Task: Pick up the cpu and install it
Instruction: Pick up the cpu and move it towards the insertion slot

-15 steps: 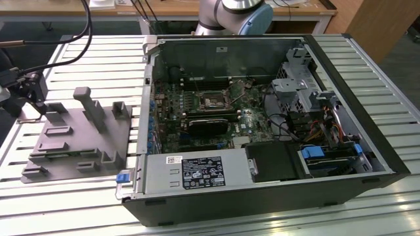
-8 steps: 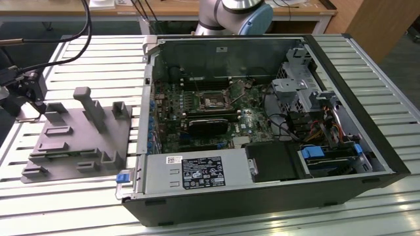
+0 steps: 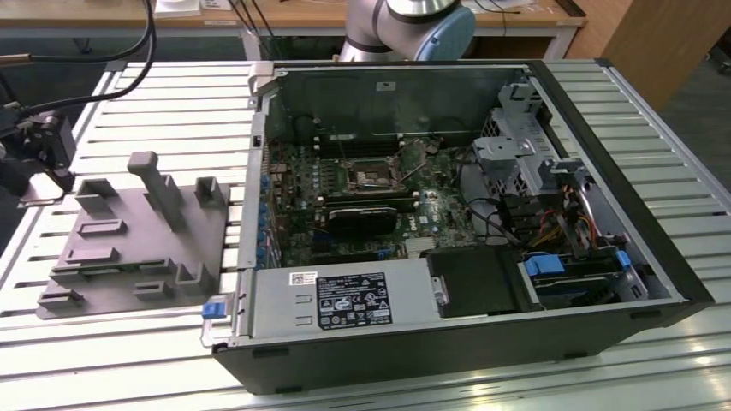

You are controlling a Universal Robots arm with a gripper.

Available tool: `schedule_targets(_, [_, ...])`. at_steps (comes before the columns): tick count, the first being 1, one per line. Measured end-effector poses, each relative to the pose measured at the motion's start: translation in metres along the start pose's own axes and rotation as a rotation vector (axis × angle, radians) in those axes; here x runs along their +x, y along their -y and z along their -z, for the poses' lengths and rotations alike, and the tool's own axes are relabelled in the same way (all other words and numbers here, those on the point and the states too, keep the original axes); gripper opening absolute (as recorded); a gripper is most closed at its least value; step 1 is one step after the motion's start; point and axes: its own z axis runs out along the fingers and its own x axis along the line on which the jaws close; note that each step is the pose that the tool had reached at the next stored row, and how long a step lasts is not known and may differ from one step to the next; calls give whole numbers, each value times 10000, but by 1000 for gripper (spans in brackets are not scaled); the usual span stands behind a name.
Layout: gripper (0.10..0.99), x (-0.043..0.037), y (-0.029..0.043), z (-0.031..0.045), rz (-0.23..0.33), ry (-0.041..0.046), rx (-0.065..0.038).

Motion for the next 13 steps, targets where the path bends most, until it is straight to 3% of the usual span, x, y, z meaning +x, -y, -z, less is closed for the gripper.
schedule_targets(13, [529,-2,-19,235,0,1,0])
